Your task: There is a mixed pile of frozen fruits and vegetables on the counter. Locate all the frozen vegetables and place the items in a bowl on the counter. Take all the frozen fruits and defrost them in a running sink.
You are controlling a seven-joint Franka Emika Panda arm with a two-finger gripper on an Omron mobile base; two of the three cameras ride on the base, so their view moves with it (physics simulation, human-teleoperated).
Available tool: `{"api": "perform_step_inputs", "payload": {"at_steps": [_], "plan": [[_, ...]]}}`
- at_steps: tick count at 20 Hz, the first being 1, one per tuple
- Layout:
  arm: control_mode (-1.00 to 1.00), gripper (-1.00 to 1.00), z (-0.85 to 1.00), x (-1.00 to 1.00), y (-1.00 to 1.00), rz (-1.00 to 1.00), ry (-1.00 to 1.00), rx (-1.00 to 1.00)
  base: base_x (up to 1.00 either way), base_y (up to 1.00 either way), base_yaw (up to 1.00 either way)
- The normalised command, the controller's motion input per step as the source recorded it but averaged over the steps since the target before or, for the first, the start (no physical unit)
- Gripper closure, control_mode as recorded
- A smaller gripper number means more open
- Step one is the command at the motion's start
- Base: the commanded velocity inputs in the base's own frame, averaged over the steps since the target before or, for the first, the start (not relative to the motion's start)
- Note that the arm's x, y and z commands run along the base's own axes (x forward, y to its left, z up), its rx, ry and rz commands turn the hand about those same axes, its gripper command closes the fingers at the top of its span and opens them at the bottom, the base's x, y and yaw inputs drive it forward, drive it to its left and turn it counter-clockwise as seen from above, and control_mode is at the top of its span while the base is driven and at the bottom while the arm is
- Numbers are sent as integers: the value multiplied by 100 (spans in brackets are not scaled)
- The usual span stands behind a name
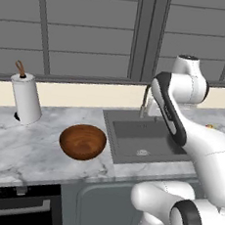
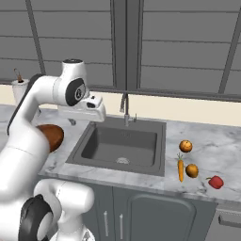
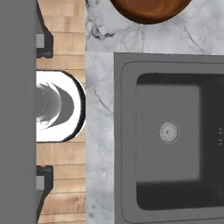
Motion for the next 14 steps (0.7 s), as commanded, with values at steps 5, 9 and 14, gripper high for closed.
{"api": "perform_step_inputs", "payload": {"at_steps": [5, 9, 14], "plan": [[-100, -100, -4, -45, -45, -4, 9, -2, 0, 0, 0], [-100, -100, 0, -41, -47, -4, 10, -2, 0, 0, 0], [-100, -100, -12, -34, -58, -6, 10, -3, 0, 0, 0]]}}
